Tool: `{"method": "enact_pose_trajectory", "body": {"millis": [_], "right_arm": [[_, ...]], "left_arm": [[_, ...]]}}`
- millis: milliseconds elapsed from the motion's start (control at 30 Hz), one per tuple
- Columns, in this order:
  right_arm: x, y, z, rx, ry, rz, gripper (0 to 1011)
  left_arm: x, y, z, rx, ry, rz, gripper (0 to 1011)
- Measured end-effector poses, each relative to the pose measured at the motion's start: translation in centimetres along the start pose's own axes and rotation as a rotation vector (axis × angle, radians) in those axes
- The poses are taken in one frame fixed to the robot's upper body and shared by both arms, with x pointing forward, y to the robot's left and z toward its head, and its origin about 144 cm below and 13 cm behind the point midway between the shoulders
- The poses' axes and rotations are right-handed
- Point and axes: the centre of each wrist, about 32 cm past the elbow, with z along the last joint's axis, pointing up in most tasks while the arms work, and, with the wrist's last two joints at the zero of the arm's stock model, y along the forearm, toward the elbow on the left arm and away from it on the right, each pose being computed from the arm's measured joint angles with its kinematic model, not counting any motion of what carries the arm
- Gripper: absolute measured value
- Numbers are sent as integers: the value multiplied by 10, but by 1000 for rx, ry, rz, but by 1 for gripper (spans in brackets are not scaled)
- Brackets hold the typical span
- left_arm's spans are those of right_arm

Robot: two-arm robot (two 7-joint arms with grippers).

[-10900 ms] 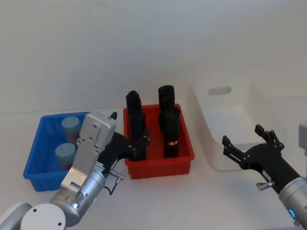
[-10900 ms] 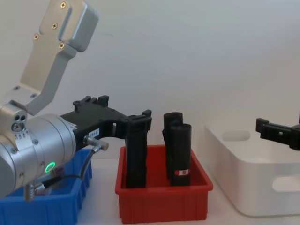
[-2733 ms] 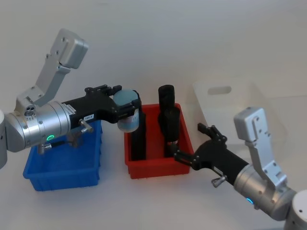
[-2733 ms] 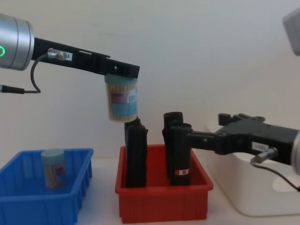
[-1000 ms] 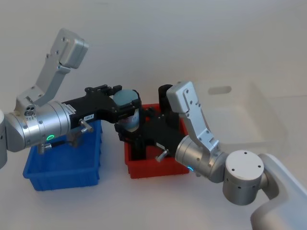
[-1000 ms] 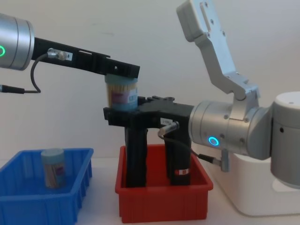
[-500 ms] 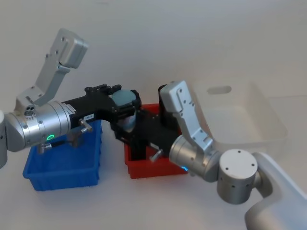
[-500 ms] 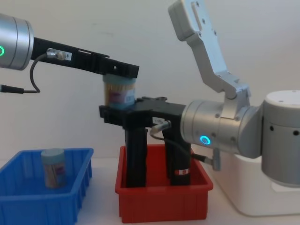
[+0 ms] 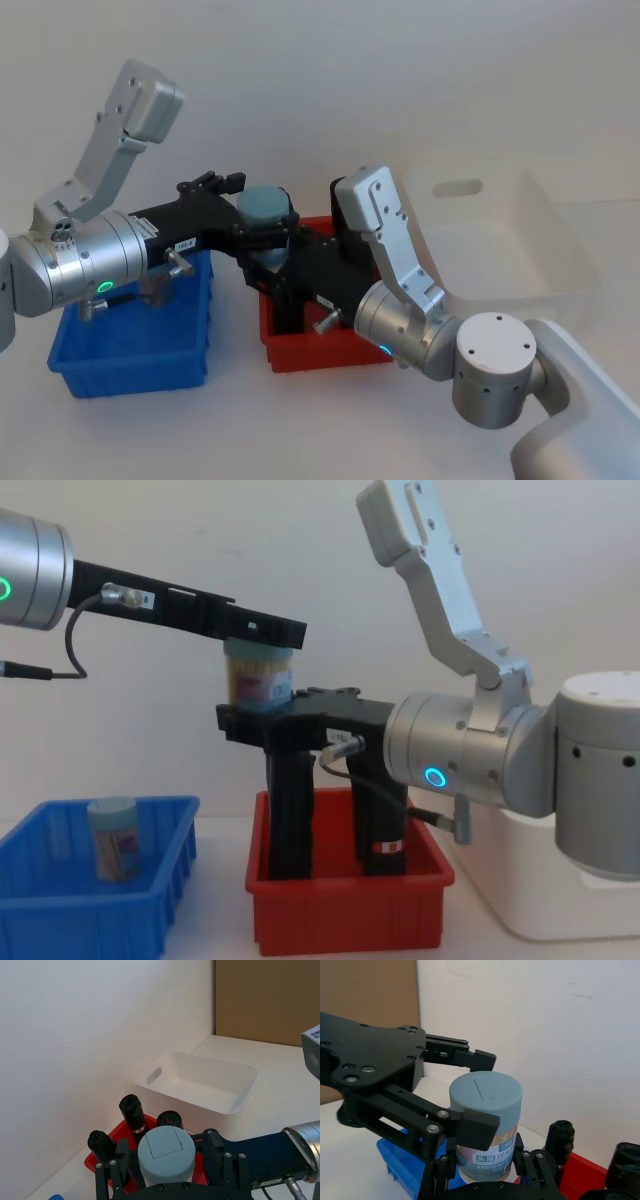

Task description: Pick the cotton swabs from the blue box and place them into the white box.

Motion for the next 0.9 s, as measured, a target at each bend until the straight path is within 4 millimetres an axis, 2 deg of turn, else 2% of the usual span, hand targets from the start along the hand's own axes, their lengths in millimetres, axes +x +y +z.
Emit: {"method": "enact_pose_trajectory", "body": {"millis": [533,900], "right_arm": [[-7,-9,4,-23,28,-190,626],[-11,-27,6,-22,38,-350,626]], "left_arm": [[0,0,0,0,0,0,1004],[0,0,0,0,0,0,1004]]}}
